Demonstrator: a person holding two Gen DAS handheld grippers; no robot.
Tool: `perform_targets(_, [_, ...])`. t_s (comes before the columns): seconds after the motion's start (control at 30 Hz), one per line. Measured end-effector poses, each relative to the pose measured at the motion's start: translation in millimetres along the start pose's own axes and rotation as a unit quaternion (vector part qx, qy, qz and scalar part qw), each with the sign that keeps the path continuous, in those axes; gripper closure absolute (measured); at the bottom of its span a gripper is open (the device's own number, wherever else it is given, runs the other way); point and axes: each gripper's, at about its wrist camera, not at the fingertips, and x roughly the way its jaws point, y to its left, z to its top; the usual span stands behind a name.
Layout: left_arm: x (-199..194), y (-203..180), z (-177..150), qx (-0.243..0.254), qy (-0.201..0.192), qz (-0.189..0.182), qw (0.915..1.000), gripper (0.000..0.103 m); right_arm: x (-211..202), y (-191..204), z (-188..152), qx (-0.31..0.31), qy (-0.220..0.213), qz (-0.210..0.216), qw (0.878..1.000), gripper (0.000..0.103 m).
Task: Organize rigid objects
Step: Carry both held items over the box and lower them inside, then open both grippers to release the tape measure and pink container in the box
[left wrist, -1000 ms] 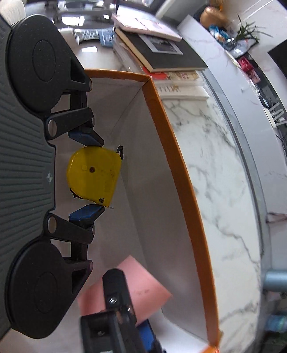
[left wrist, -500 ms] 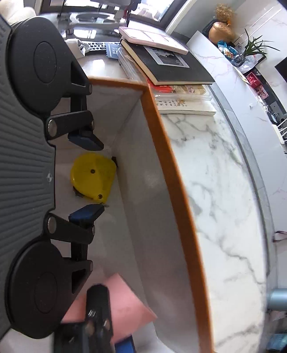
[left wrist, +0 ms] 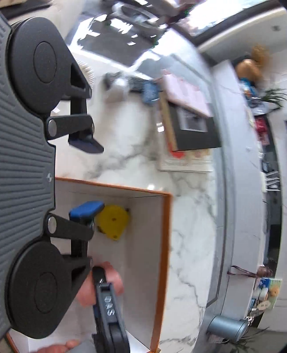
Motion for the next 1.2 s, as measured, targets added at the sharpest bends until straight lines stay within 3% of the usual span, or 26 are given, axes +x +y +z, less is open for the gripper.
perform_targets(0.07, [1,-1,-4,-0.004,0.004,-0.023,0.9997,0.06,6,12,0,-0.008,0.001,-0.016,1.0,0.043])
perform_targets(0.17, [5,-2,-9,-0.002,0.002,-0.035,0.9994,0.068,15,27,0,-0.016,0.001,-0.041,0.999,0.043])
perform_targets(0.33, [7,-2,-11,-0.003,-0.004,-0.041,0.9992,0.068,25,43,7,-0.022,-0.012,-0.058,0.998,0.043])
perform_targets(0.6, [5,-2,-18,-0.012,-0.009,-0.057,0.9983,0.068,35,50,16,-0.001,-0.036,-0.049,0.998,0.045])
perform_targets(0.77, [5,-2,-19,-0.015,-0.012,-0.057,0.9982,0.068,37,43,18,0.01,-0.026,-0.021,0.999,0.042])
perform_targets(0.97, [4,1,-22,-0.034,-0.021,-0.053,0.9978,0.074,20,42,7,-0.047,-0.036,-0.016,0.998,0.038])
perform_targets(1.1, [2,2,-23,-0.04,-0.024,-0.055,0.9974,0.078,10,41,1,-0.075,-0.048,-0.023,0.996,0.049])
perform_targets(1.2, [1,-3,-23,-0.04,-0.023,-0.062,0.997,0.079,10,42,3,-0.083,-0.053,-0.026,0.995,0.05])
